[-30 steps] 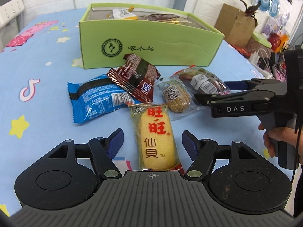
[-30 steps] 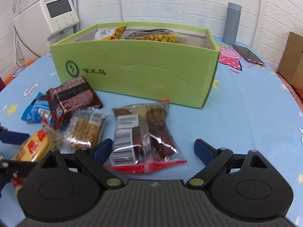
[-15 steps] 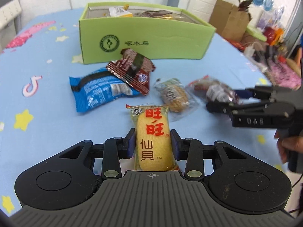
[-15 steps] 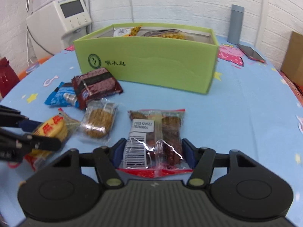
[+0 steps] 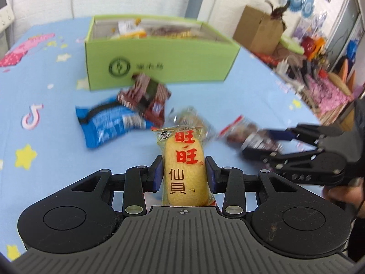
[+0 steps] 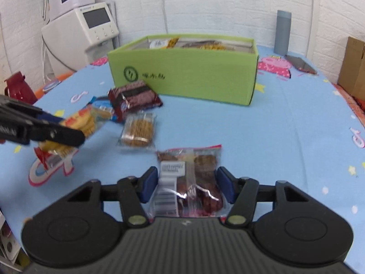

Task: Organize snacks
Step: 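Carry both packets into the green box and open both tools, then grasp the brown cake packet with the left tool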

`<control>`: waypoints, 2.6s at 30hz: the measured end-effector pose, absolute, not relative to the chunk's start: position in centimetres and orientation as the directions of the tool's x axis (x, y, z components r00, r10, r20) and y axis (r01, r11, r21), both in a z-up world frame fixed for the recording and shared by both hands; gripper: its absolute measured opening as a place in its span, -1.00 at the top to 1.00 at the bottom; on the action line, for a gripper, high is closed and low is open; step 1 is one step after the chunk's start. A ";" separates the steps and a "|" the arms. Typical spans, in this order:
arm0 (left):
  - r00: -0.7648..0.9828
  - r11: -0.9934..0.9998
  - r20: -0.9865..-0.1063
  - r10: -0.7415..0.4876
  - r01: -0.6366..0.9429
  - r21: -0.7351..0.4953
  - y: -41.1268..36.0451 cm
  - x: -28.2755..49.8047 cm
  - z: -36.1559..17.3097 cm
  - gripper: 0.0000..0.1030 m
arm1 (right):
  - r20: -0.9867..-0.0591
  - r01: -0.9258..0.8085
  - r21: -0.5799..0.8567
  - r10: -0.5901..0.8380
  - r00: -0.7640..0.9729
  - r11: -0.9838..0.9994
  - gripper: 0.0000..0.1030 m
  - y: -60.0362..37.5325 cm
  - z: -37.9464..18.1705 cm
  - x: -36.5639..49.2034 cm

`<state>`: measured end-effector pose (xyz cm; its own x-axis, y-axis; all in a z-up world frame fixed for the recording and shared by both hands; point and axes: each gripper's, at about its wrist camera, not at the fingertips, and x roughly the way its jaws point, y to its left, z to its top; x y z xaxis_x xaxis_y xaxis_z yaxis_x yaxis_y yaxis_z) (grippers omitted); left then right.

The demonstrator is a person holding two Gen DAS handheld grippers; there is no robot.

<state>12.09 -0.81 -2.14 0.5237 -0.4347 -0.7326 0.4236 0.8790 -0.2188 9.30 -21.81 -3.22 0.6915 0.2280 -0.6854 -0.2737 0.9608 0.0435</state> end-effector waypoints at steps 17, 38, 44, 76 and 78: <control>0.524 0.887 -0.788 -0.324 0.459 -0.059 -1.8 12.4 -3.8 0.04 | -0.792 -0.394 -0.006 0.236 0.563 0.919 -0.99 -20.0 -4.2 12.2; 0.470 0.838 -0.744 -0.475 0.499 -0.220 -1.2 12.0 -1.7 0.61 | -0.774 -0.390 0.096 0.315 0.549 0.916 -0.06 -20.9 -1.8 9.5; 0.542 0.830 -0.665 -0.513 0.510 -0.225 -0.8 14.2 3.6 0.60 | -0.684 -0.399 0.143 0.382 0.621 0.906 -0.06 -21.5 2.4 10.2; 0.662 0.881 -0.586 -0.467 0.402 -0.248 1.2 25.4 4.5 -0.10 | -0.501 -0.332 0.036 0.304 0.810 0.943 -0.99 -20.6 5.2 20.2; 0.637 0.878 -0.610 -0.471 0.406 -0.254 1.4 23.5 3.1 -0.10 | -0.536 -0.355 0.070 0.336 0.775 0.932 -0.99 -19.8 3.5 18.1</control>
<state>23.54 1.39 3.07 0.6375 -0.4712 -0.6096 0.4057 0.8779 -0.2544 18.11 -19.80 3.48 0.7747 0.3359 -0.5358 -0.3555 0.9320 0.0702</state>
